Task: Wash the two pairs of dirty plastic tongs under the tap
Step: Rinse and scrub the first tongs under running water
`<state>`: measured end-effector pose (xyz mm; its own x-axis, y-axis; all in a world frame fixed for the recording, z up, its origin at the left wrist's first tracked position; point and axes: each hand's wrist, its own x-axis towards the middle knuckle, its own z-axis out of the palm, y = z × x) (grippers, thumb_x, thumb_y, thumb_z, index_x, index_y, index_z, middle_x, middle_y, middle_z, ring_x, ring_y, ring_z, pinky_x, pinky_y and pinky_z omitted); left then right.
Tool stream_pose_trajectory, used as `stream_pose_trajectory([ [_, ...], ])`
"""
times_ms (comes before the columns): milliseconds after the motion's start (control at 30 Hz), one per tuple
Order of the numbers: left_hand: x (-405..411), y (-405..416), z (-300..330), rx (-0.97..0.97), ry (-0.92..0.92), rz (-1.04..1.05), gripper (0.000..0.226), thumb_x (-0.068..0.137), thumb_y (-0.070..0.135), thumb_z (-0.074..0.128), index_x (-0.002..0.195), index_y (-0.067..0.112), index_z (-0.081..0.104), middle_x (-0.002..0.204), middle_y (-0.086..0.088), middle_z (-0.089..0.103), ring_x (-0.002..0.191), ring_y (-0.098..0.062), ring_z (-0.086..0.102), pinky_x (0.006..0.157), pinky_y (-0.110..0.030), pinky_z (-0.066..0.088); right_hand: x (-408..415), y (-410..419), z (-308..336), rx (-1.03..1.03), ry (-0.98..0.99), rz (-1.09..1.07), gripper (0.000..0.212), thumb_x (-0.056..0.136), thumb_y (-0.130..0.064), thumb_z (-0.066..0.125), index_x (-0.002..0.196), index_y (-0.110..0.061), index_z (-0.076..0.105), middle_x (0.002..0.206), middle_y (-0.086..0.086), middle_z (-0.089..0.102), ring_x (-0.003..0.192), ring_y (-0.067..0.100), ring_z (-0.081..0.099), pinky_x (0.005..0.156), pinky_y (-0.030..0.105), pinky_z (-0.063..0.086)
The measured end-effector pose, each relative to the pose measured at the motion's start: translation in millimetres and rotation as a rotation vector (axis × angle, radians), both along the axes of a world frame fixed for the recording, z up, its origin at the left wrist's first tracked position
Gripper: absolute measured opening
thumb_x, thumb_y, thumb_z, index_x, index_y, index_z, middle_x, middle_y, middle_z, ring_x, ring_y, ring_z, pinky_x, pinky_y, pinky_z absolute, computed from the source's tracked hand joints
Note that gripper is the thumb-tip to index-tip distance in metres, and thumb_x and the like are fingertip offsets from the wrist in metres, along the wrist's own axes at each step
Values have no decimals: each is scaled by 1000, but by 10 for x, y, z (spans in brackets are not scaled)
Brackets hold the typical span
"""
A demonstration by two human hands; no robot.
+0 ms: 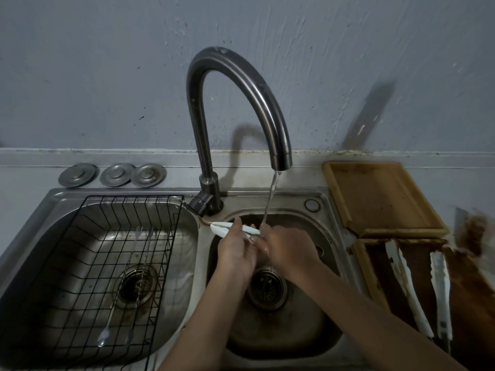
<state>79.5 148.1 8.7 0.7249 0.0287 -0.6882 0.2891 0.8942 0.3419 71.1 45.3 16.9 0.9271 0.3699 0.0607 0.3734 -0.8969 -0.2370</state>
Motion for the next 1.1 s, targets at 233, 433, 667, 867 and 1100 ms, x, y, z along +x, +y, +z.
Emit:
stream_pose_trajectory([
  [233, -52, 127, 17, -92, -217, -79, 10, 82, 23, 65, 79, 13, 64, 73, 3, 65, 58, -7, 67, 59, -27, 60, 114, -102, 277, 495, 1043, -208, 62, 90, -63, 26, 73, -13, 57, 53, 2, 47, 37, 11, 37, 40, 19, 29],
  [433, -24, 71, 154, -57, -372, -96, 41, 79, 39, 55, 44, 19, 58, 41, 6, 50, 39, -5, 53, 53, -22, 54, 105, -215, 280, 763, 1369, -179, 68, 85, -72, 22, 68, -13, 52, 44, -3, 36, 31, 6, 25, 33, 14, 23],
  [667, 186, 3, 75, 33, -64, 77, 51, 84, 56, 54, 56, 17, 38, 36, 5, 40, 37, -10, 42, 55, -24, 52, 113, -121, 159, 122, 274, -153, 37, 97, -37, 33, 92, -10, 59, 79, 9, 63, 68, 24, 60, 67, 36, 53],
  [867, 220, -2, 37, 45, 1, 110, 45, 86, 55, 53, 69, 13, 44, 57, 1, 45, 54, -13, 46, 62, -31, 51, 72, -84, 127, 62, 54, -135, 54, 94, -52, 25, 73, -17, 61, 60, -2, 55, 56, 18, 54, 56, 31, 44],
  [1100, 159, 60, 79, 43, -8, 24, 37, 91, 46, 52, 76, 13, 48, 71, -1, 47, 63, -13, 48, 49, -28, 52, 113, -146, 113, 198, 215, -78, 47, 95, -48, 31, 72, -15, 56, 58, -1, 53, 56, 20, 54, 59, 36, 45],
])
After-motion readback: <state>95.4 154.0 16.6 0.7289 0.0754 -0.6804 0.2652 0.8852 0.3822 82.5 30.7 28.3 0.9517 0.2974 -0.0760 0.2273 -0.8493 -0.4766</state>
